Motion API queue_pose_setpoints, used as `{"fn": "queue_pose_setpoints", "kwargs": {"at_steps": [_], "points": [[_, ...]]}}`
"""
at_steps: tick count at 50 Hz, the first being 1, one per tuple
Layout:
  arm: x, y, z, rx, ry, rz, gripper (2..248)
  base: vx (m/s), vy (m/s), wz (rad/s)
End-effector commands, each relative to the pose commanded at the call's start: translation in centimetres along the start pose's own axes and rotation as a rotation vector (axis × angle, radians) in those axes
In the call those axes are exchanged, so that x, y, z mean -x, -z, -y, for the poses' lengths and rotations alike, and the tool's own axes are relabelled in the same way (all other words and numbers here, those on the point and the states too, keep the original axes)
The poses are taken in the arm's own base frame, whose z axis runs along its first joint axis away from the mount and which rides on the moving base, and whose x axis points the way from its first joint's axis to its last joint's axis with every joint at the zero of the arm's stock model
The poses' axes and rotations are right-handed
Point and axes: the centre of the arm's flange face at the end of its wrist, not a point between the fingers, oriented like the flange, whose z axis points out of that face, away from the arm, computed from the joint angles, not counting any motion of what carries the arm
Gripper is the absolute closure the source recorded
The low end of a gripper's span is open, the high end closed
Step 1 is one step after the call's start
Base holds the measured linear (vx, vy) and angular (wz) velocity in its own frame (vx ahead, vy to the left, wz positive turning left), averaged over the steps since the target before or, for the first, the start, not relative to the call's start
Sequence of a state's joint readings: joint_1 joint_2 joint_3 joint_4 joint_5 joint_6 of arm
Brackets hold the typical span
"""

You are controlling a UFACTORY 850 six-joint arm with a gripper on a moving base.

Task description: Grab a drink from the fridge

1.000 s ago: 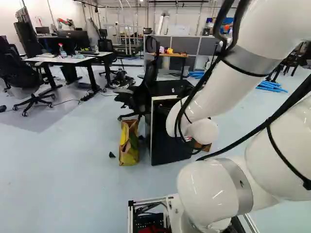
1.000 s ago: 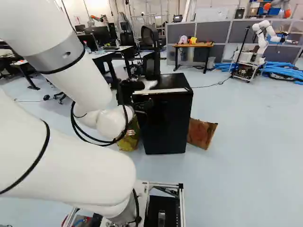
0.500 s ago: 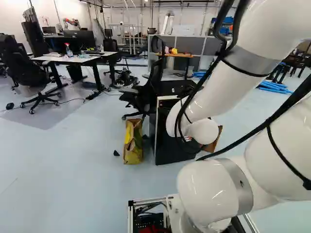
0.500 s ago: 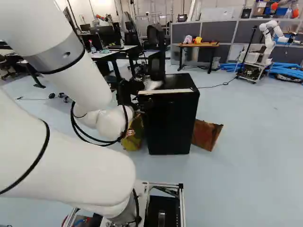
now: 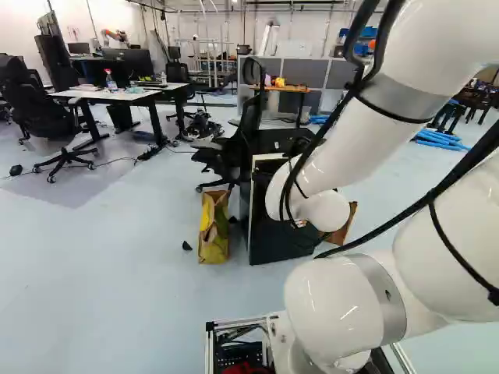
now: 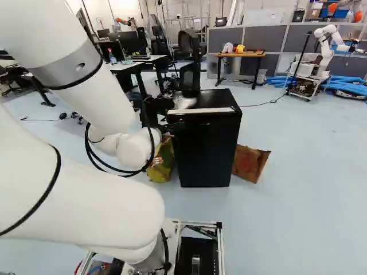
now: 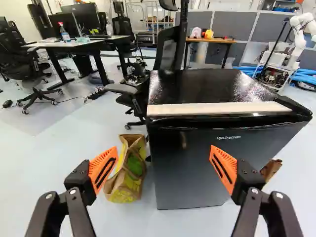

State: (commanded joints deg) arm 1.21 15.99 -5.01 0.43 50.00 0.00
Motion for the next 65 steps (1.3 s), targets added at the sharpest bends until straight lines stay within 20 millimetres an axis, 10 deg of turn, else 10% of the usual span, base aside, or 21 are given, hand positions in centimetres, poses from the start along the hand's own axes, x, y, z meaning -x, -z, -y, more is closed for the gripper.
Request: {"fn": "queue_pose_setpoints", "kwargs": {"at_steps": [65], "points": [[0.1, -1.3, 4.7, 0.066, -0.156, 0.027, 3, 0.000, 0.000, 0.000]]}}
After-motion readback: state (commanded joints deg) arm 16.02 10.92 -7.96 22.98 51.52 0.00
